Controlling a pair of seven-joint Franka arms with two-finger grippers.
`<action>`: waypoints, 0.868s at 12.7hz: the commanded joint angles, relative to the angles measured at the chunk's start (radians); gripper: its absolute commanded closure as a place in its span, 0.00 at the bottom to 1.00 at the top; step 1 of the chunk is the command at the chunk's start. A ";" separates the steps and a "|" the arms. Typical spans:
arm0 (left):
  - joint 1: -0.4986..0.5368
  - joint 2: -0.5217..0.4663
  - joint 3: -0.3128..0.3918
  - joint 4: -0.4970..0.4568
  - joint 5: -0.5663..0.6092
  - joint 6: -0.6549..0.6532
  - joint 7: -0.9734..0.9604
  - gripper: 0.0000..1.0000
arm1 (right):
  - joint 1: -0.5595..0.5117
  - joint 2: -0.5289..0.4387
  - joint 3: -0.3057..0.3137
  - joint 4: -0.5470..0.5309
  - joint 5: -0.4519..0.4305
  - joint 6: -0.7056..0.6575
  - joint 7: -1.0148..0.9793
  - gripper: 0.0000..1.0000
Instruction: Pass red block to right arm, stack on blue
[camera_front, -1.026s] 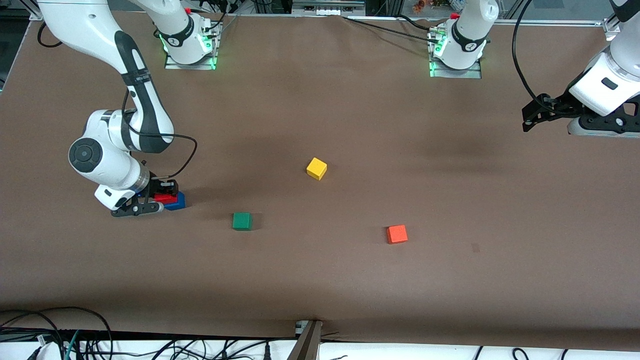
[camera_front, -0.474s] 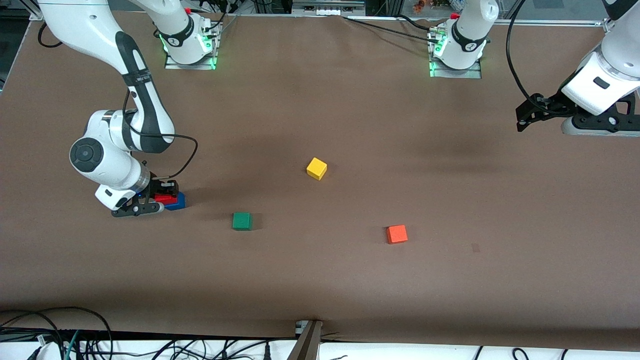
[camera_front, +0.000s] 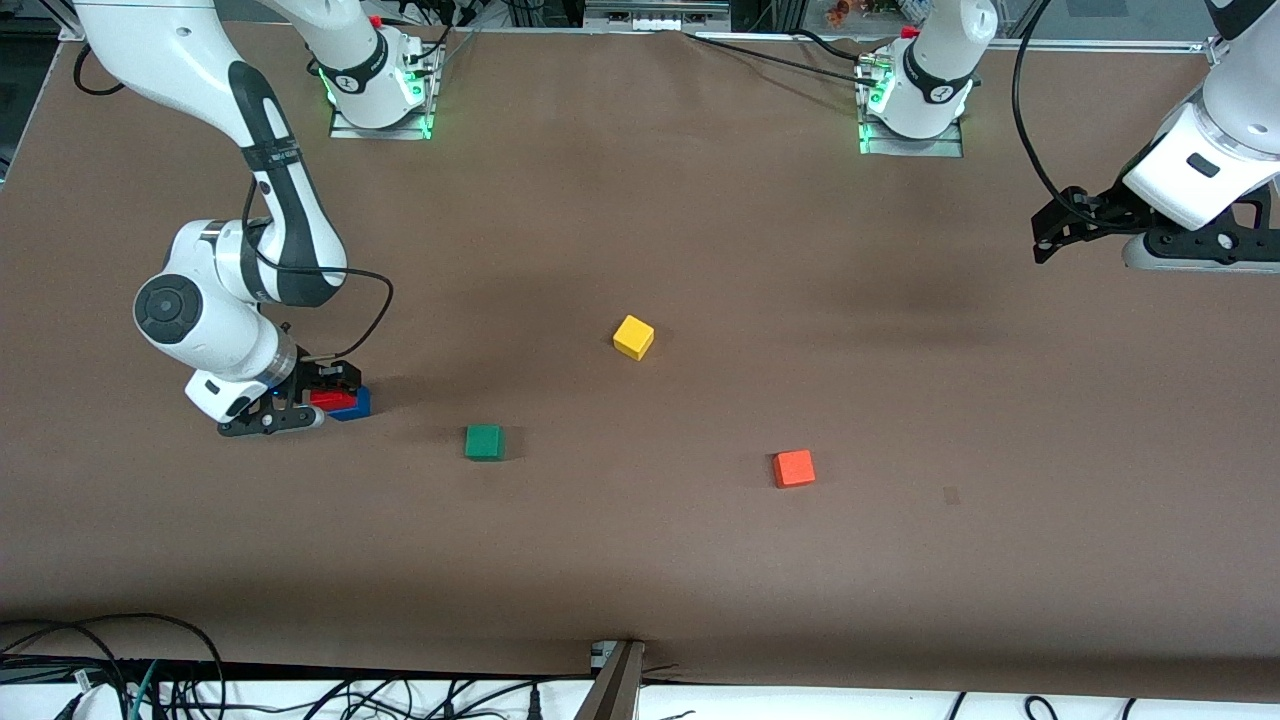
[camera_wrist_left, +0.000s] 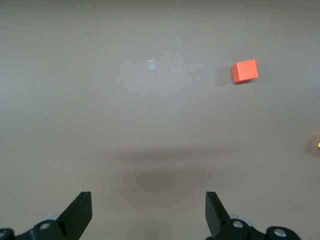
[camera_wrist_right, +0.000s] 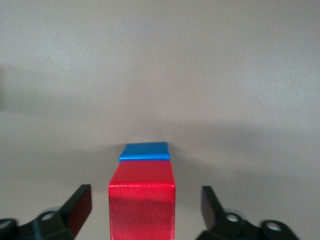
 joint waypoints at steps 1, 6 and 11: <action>0.012 0.006 -0.013 0.022 0.015 -0.026 -0.011 0.00 | -0.002 -0.016 -0.003 0.084 -0.018 -0.138 0.004 0.00; 0.013 0.006 -0.011 0.024 0.010 -0.027 -0.008 0.00 | -0.004 -0.030 -0.028 0.283 -0.018 -0.454 -0.007 0.00; 0.012 0.015 -0.013 0.045 0.010 -0.042 -0.006 0.00 | -0.004 -0.036 -0.081 0.529 -0.011 -0.805 -0.051 0.00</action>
